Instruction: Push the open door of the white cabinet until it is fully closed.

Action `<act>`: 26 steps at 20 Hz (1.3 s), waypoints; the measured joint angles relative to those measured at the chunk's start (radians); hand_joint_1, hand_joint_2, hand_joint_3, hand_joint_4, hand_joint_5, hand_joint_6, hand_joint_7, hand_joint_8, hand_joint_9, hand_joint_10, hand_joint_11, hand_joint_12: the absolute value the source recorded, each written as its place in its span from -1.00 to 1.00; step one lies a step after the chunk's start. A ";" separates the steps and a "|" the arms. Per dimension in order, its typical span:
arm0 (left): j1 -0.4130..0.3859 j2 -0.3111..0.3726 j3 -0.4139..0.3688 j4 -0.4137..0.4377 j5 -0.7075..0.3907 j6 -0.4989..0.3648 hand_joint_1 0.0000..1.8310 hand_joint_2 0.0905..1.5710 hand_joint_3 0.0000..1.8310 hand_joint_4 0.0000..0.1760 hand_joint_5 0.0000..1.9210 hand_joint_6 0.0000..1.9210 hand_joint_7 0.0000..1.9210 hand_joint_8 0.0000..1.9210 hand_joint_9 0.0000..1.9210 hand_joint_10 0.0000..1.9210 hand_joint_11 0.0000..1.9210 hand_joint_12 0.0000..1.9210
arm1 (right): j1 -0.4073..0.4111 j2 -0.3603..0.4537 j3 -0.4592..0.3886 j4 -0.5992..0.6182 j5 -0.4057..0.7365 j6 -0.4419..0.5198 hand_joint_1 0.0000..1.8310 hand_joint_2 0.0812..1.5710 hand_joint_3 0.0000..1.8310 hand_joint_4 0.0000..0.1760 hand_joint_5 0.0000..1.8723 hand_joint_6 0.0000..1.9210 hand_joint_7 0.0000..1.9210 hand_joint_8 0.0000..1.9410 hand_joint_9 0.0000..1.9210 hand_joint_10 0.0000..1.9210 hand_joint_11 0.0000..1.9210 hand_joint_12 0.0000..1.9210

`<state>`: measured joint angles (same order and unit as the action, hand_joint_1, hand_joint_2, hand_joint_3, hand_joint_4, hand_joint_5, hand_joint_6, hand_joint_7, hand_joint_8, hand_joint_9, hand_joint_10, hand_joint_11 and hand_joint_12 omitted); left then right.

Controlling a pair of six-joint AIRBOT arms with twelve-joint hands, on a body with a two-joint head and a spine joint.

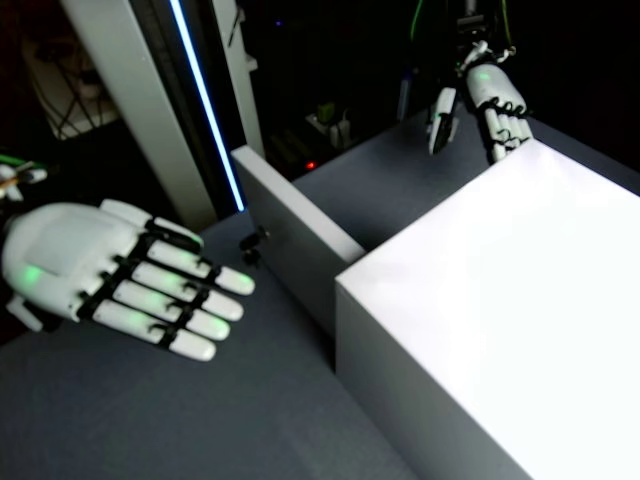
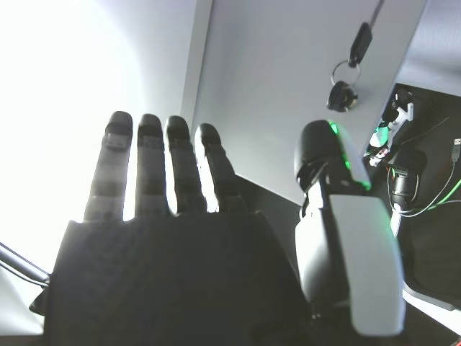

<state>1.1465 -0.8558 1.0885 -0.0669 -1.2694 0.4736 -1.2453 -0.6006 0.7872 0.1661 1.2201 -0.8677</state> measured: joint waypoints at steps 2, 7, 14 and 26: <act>0.000 -0.003 0.002 0.000 0.000 -0.003 -0.47 0.60 -1.00 -1.00 -0.78 -1.00 -0.88 -1.00 -0.85 -0.99 -1.00 0.01 | 0.000 0.000 0.000 0.001 0.000 0.000 -0.61 0.70 -0.96 -1.00 -0.98 -0.98 -1.00 -1.00 -1.00 -1.00 -1.00 -1.00; 0.000 -0.003 0.006 -0.002 0.000 -0.006 -0.46 0.61 -1.00 -1.00 -0.77 -1.00 -0.87 -1.00 -0.85 -0.99 -1.00 0.02 | 0.002 0.000 0.000 -0.030 -0.002 0.000 -0.62 0.75 -0.98 -1.00 -0.98 -0.99 -1.00 -1.00 -1.00 -1.00 -1.00 -1.00; 0.000 -0.003 0.006 -0.012 -0.001 -0.006 -0.48 0.60 -1.00 -1.00 -0.77 -1.00 -0.85 -1.00 -0.82 -1.00 -1.00 0.15 | 0.014 0.020 -0.013 -0.136 -0.020 0.037 -0.65 0.74 -1.00 -1.00 -0.74 -0.91 -0.79 -0.99 -0.90 -0.75 -1.00 0.06; 0.000 -0.010 0.006 -0.051 -0.025 -0.006 -0.38 0.59 -1.00 -1.00 -0.76 -1.00 -0.88 -1.00 -0.85 -1.00 -1.00 0.02 | 0.082 0.010 -0.021 -0.267 -0.044 0.090 -0.72 0.75 -1.00 -1.00 -0.66 -0.88 -0.68 -1.00 -0.95 -0.42 -1.00 0.22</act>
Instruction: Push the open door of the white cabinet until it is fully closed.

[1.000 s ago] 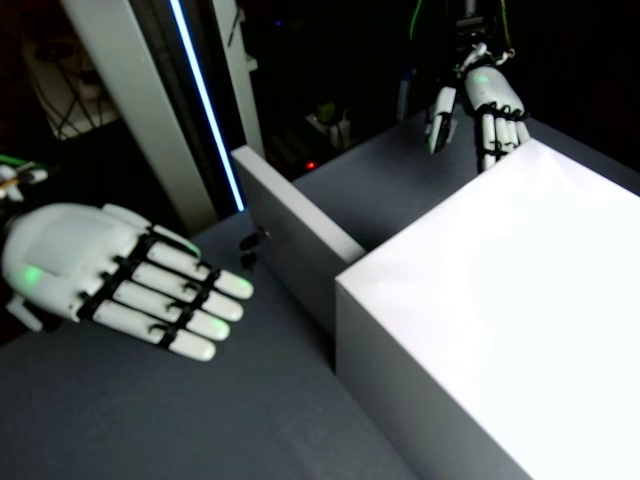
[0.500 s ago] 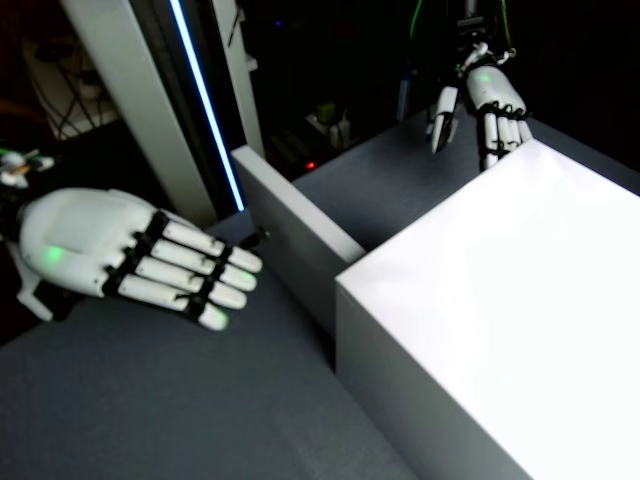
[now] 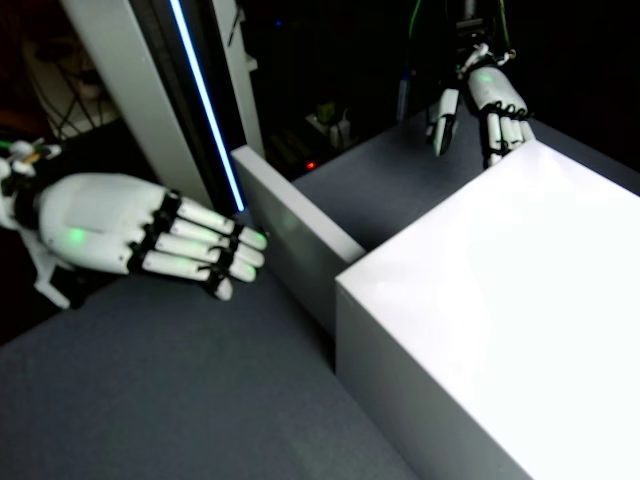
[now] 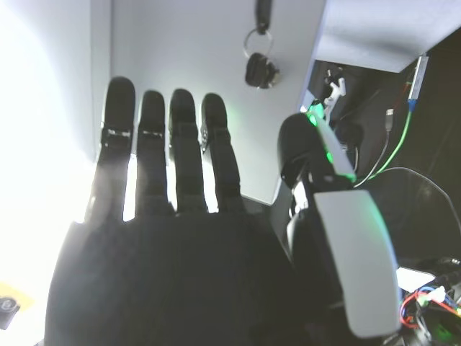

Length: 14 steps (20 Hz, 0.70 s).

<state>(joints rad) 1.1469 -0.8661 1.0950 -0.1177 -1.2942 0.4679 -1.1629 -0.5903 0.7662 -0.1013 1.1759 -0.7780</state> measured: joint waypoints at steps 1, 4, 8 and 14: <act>0.002 0.000 0.000 0.000 -0.001 0.000 -0.39 0.59 -1.00 -1.00 -0.76 -1.00 -0.89 -1.00 -0.86 -1.00 -1.00 0.01 | 0.013 -0.003 0.001 -0.017 -0.002 0.006 -0.71 0.75 -1.00 -1.00 -0.66 -0.88 -0.67 -1.00 -0.94 -0.44 -1.00 0.20; 0.005 0.000 0.000 -0.002 -0.002 0.000 -0.37 0.59 -1.00 -1.00 -0.74 -1.00 -0.89 -1.00 -0.85 -1.00 -1.00 0.02 | 0.065 -0.030 0.018 -0.050 -0.042 0.024 -0.74 0.78 -1.00 -1.00 -0.68 -0.89 -0.69 -1.00 -0.94 -0.49 -1.00 0.17; 0.011 0.000 0.000 -0.014 -0.008 0.000 -0.34 0.60 -1.00 -1.00 -0.74 -1.00 -0.89 -1.00 -0.86 -1.00 -1.00 0.01 | 0.134 -0.081 0.044 -0.112 -0.114 0.058 -0.74 0.81 -1.00 -1.00 -0.66 -0.88 -0.68 -0.99 -0.93 -0.48 -1.00 0.27; 0.028 0.000 0.000 -0.026 -0.031 0.000 -0.35 0.62 -1.00 -1.00 -0.76 -1.00 -0.91 -1.00 -0.85 -1.00 -1.00 0.05 | 0.226 -0.148 0.082 -0.175 -0.180 0.090 -0.70 0.77 -1.00 -1.00 -0.94 -0.33 -0.72 -1.00 -1.00 -0.36 -1.00 0.33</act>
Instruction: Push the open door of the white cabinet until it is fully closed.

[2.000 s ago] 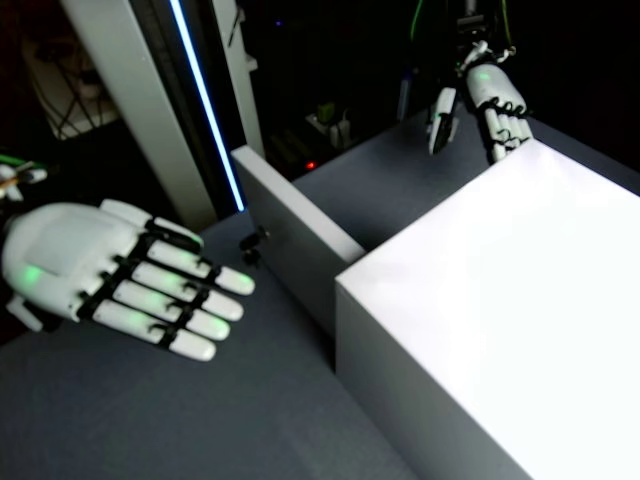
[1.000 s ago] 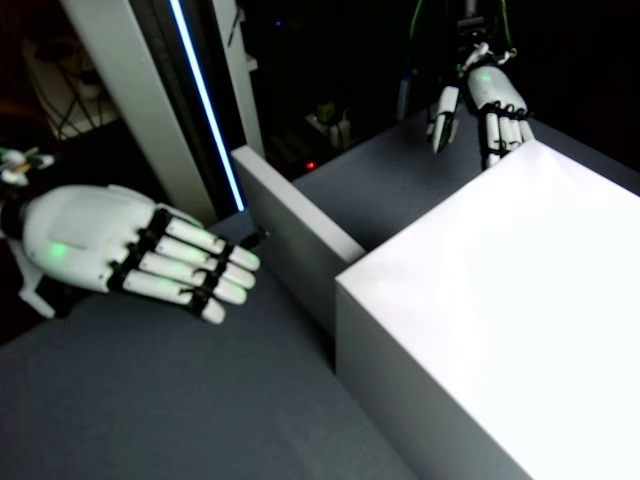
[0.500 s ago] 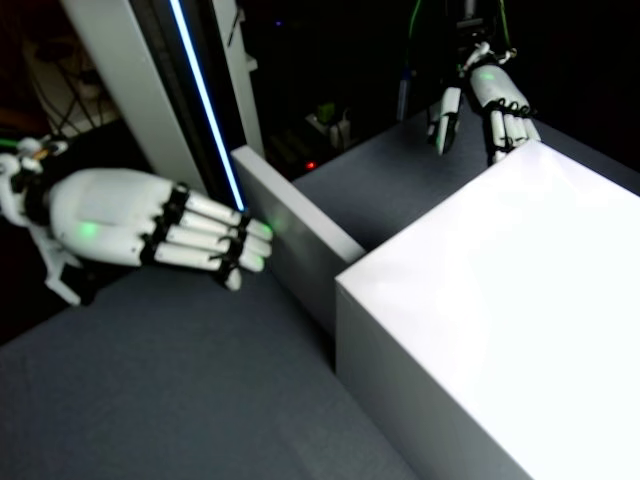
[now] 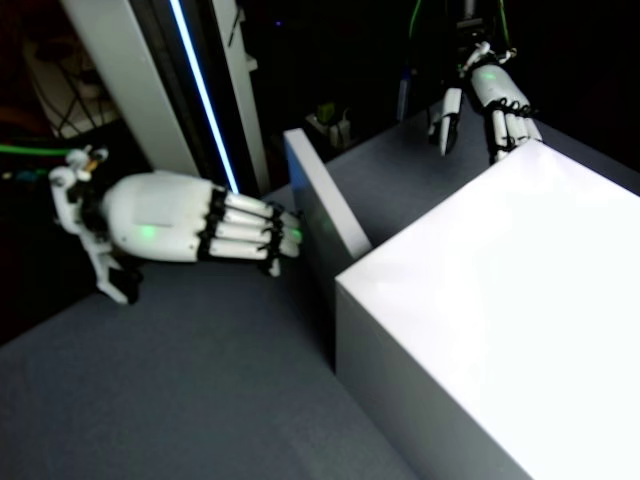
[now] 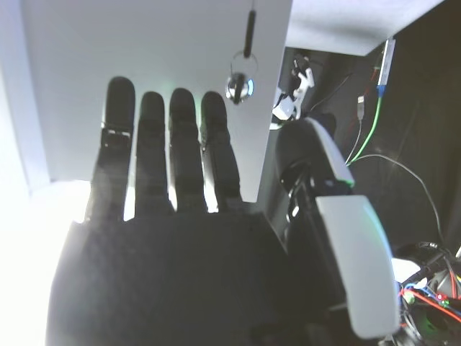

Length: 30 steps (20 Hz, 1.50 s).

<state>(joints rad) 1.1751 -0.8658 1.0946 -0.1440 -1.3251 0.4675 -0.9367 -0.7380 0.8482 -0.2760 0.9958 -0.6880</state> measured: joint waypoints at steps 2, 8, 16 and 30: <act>0.007 0.000 0.000 -0.009 0.000 0.000 -0.34 0.61 -1.00 -1.00 -0.75 -1.00 -0.89 -1.00 -0.84 -0.99 -1.00 0.08 | 0.011 -0.014 0.003 -0.015 -0.013 0.005 -0.73 0.79 -1.00 -1.00 -0.99 -0.24 -0.71 -1.00 -1.00 -0.35 -1.00 0.35; 0.008 0.000 -0.001 -0.012 -0.014 0.000 -0.34 0.62 -1.00 -1.00 -0.78 -1.00 -0.91 -1.00 -0.87 -1.00 -1.00 0.00 | 0.069 -0.066 0.032 -0.044 -0.036 0.022 -0.72 0.81 -1.00 -1.00 -1.00 -0.30 -0.74 -0.99 -1.00 -0.42 -1.00 -0.03; 0.012 0.000 -0.001 -0.018 -0.019 0.000 -0.29 0.61 -1.00 -1.00 -0.77 -1.00 -0.91 -1.00 -0.85 -1.00 -1.00 0.09 | 0.136 -0.142 0.068 -0.082 -0.052 0.031 -0.90 0.86 -1.00 -1.00 -1.00 -0.28 -0.74 -0.99 -1.00 -0.32 -1.00 0.26; 0.013 0.000 -0.001 -0.027 -0.031 0.000 -0.37 0.60 -1.00 -1.00 -0.76 -1.00 -0.90 -1.00 -0.84 -0.99 -1.00 0.03 | 0.225 -0.274 0.158 -0.072 -0.126 0.033 -0.41 0.67 -1.00 -1.00 -0.84 -0.96 -0.73 -1.00 -0.87 -0.87 -1.00 -0.11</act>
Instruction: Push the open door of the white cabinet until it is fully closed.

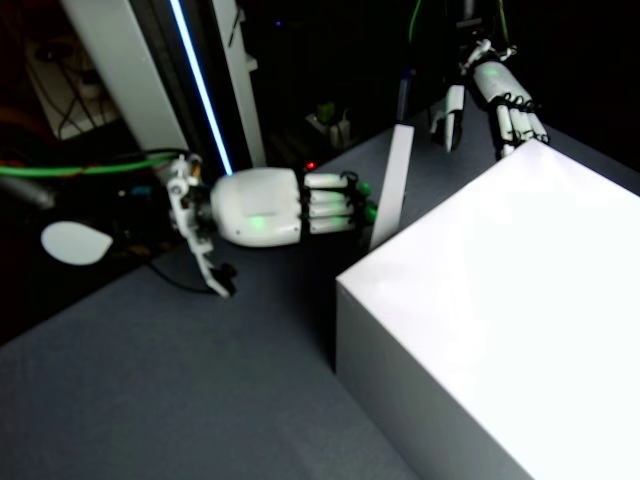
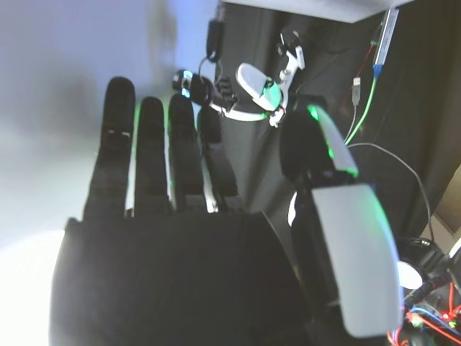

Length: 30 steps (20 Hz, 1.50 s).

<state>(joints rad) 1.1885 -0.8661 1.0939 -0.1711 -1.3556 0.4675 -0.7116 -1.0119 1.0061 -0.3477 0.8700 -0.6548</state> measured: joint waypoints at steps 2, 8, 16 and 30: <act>0.000 -0.002 0.000 -0.002 -0.003 0.000 -0.39 0.61 -1.00 -1.00 -0.77 -1.00 -0.91 -1.00 -0.87 -1.00 -1.00 -0.04 | 0.007 -0.011 0.006 0.026 -0.003 -0.024 -0.37 0.65 -1.00 -1.00 -0.83 -0.99 -0.73 -0.99 -0.82 -0.91 -1.00 -0.22; 0.001 -0.003 0.000 -0.003 -0.005 0.000 -0.39 0.60 -1.00 -1.00 -0.79 -1.00 -0.94 -1.00 -0.91 -1.00 -1.00 -0.15 | 0.034 -0.039 0.029 0.106 -0.022 -0.083 -0.85 0.83 -1.00 -1.00 -0.93 -0.99 -0.92 -0.99 -0.91 -0.99 -1.00 -0.60; 0.001 -0.004 0.000 -0.005 -0.006 0.000 -0.37 0.60 -1.00 -1.00 -0.79 -1.00 -0.94 -1.00 -0.92 -1.00 -1.00 -0.15 | 0.036 -0.059 0.044 0.168 -0.039 -0.117 -0.60 0.71 -1.00 -1.00 -1.00 -1.00 -1.00 -1.00 -1.00 -1.00 -1.00 -1.00; 0.033 -0.004 -0.011 -0.033 -0.049 0.000 -0.29 0.60 -1.00 -1.00 -0.75 -1.00 -0.90 -1.00 -0.85 -0.98 -1.00 0.00 | -0.046 0.048 -0.069 0.082 0.107 -0.029 -0.68 0.77 -1.00 -1.00 -0.98 -0.99 -0.98 -1.00 -0.90 -0.99 -1.00 -0.38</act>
<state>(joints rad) 1.2217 -0.8700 1.0828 -0.2043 -1.4044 0.4675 -0.7574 -0.9638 0.9371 -0.2653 0.9771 -0.6842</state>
